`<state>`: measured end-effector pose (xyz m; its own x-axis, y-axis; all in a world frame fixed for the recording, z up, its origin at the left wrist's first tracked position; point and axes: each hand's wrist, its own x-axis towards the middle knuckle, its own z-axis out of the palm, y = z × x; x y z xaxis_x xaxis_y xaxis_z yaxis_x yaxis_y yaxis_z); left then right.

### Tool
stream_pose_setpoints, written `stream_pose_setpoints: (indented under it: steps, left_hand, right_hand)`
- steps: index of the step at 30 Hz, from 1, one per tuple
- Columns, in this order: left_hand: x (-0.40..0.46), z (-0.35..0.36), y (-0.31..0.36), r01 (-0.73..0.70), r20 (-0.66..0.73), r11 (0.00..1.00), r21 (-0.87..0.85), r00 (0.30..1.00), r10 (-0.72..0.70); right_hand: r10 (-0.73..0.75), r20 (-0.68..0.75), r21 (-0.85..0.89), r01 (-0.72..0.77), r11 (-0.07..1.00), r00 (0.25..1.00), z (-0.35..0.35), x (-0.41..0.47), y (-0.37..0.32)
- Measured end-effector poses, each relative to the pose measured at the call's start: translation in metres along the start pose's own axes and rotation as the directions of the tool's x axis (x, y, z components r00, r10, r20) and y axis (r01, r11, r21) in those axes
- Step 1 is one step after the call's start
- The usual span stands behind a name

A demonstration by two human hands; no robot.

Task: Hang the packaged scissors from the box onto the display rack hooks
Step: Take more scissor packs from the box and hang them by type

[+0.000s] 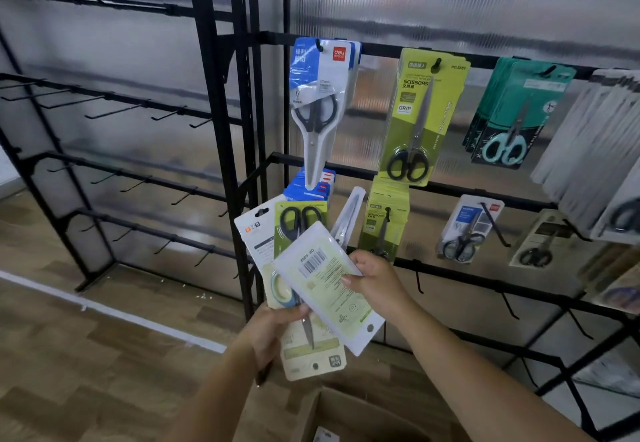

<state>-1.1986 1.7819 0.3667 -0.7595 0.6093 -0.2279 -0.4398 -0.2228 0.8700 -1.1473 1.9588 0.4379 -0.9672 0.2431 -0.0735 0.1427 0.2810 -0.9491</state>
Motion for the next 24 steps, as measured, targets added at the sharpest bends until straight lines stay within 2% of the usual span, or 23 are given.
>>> stream_pose_setpoints:
  steps: [2,6,8,10,12,14,15,17,20,24]
  left_hand:
    - [0.002,0.001,0.002,-0.022,-0.061,1.0,-0.018,0.998,0.021]
    - [0.007,-0.004,0.007,-0.027,-0.151,0.998,-0.059,0.988,0.018]
    - [0.008,-0.008,0.01,-0.021,-0.162,0.999,-0.051,0.987,0.012]
    - [0.009,-0.011,0.012,-0.008,-0.158,0.999,-0.035,0.987,0.002]
    - [0.01,-0.01,0.012,0.011,-0.135,1.0,-0.01,0.991,-0.012]
    - [0.011,-0.007,0.011,0.023,-0.115,1.0,0.003,0.993,-0.022]
    - [0.011,-0.007,0.01,0.021,-0.116,1.0,0.0,0.993,-0.021]
    - [0.012,-0.007,0.008,0.009,-0.12,1.0,-0.012,0.993,-0.01]
    - [0.012,-0.008,0.004,-0.011,-0.13,0.999,-0.043,0.991,0.006]
    - [0.014,-0.007,-0.001,-0.013,-0.144,0.998,-0.068,0.99,0.003]
  right_hand:
    - [-0.005,-0.054,0.046,0.007,0.999,0.999,-0.004,0.001,-0.004]
    - [-0.047,-0.249,0.223,0.104,0.969,0.967,-0.02,0.002,-0.017]
    - [-0.108,-0.307,0.252,0.19,0.949,0.946,-0.027,0.003,-0.027]
    - [-0.216,-0.295,0.249,0.293,0.923,0.931,-0.027,0.002,-0.04]
    - [-0.337,-0.222,0.136,0.371,0.919,0.915,-0.022,-0.001,-0.048]
    - [-0.39,-0.171,-0.156,0.366,0.917,0.905,-0.018,-0.001,-0.039]
    - [-0.383,-0.168,-0.256,0.335,0.907,0.908,-0.016,0.001,-0.031]
    - [-0.352,-0.205,-0.262,0.296,0.919,0.913,-0.012,0.002,-0.014]
    - [-0.242,-0.257,-0.103,0.222,0.97,0.936,-0.01,0.002,0.001]
    - [-0.077,-0.181,0.103,0.097,0.99,0.98,-0.007,0.001,0.015]
